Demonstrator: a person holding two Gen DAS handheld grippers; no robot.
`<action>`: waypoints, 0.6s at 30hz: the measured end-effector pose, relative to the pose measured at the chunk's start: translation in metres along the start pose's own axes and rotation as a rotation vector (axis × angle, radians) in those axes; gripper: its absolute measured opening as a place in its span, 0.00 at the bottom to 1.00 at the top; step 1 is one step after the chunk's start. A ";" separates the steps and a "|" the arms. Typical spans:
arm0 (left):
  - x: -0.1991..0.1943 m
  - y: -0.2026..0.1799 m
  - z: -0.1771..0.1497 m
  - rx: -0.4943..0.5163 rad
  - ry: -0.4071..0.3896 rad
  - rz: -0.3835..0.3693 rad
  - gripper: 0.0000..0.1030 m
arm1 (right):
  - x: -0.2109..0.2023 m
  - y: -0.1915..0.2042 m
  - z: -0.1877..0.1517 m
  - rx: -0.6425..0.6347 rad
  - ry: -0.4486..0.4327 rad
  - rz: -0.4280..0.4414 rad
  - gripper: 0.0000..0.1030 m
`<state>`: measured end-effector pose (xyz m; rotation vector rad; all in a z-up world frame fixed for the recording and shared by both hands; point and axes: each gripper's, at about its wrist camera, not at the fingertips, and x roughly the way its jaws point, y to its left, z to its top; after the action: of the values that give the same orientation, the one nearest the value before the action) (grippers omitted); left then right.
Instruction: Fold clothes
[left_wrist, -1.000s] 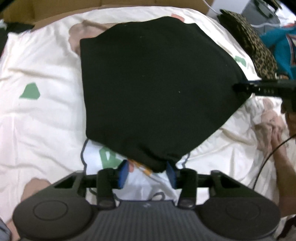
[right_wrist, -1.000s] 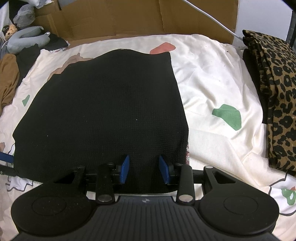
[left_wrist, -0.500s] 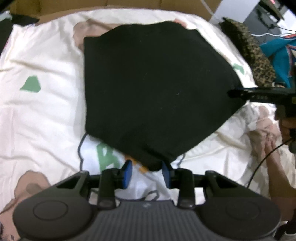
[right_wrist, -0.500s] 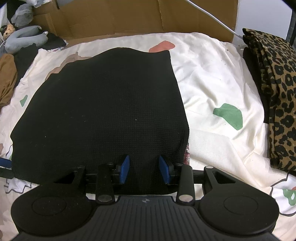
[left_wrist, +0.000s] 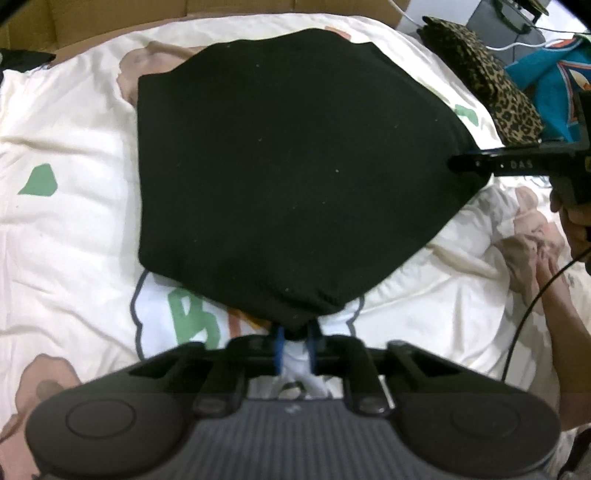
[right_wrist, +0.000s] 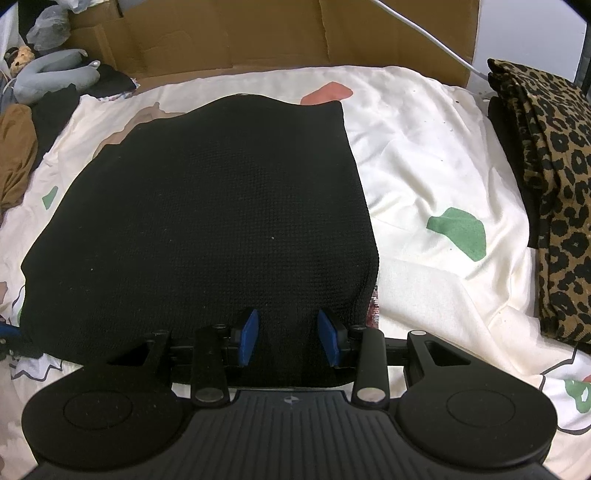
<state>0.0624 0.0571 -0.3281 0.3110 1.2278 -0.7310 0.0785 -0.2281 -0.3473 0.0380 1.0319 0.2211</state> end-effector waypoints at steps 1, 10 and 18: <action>-0.005 0.002 -0.001 0.005 -0.007 0.006 0.06 | 0.000 0.000 0.000 -0.002 0.000 0.001 0.42; -0.010 0.010 -0.006 0.039 0.063 0.080 0.00 | -0.002 -0.003 0.001 0.005 0.007 0.005 0.42; -0.045 0.026 0.011 -0.095 -0.078 0.063 0.02 | -0.025 -0.022 -0.007 0.111 0.002 0.004 0.41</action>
<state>0.0812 0.0853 -0.2870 0.2399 1.1692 -0.6228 0.0638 -0.2552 -0.3324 0.1399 1.0455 0.1674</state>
